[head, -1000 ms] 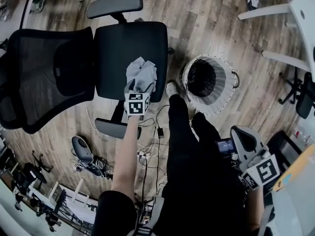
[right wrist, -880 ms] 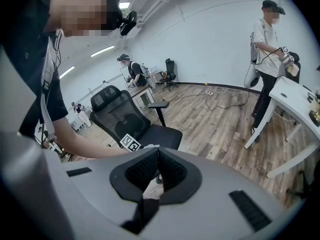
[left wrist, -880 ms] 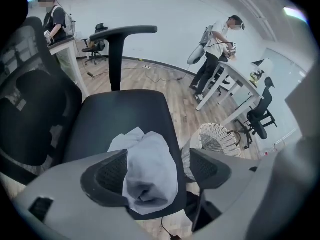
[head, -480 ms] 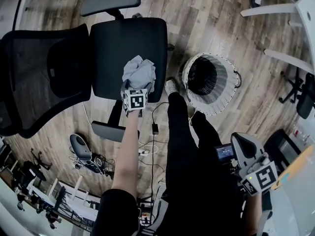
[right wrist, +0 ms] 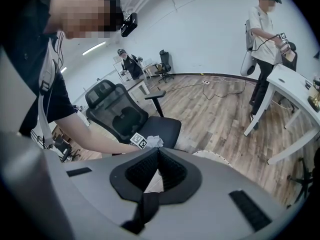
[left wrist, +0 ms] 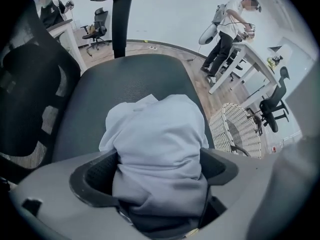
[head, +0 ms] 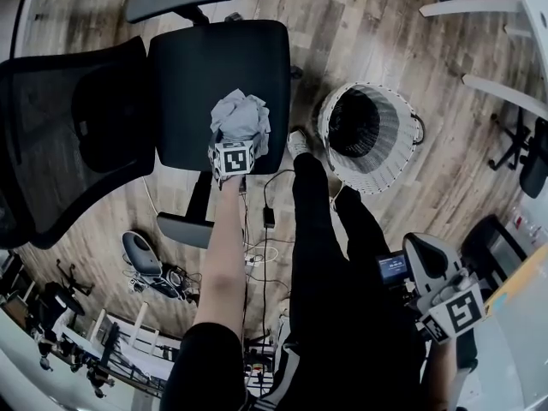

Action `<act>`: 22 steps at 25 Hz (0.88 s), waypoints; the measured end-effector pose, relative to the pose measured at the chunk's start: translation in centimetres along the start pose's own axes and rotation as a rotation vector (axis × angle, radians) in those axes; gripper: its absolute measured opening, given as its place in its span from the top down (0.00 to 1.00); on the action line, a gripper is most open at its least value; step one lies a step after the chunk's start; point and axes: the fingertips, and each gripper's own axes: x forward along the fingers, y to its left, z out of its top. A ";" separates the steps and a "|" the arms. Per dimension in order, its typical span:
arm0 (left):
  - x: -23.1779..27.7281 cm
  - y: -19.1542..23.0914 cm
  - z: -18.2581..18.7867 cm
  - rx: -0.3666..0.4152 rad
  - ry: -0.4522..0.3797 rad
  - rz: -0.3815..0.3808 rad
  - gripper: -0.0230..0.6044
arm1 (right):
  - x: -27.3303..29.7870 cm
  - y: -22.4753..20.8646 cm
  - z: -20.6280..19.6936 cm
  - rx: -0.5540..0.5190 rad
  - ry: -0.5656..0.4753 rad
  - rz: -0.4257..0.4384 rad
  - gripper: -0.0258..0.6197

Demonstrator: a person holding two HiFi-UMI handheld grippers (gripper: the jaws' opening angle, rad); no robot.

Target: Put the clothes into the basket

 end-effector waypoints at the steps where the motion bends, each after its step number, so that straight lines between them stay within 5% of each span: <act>1: 0.2 0.0 -0.1 0.003 0.000 0.005 0.15 | 0.1 0.1 -0.1 0.004 -0.001 0.000 0.94; 22: 1.7 0.1 -0.6 -0.038 0.001 -0.033 0.18 | 0.1 0.0 -0.3 0.050 -0.059 -0.023 0.94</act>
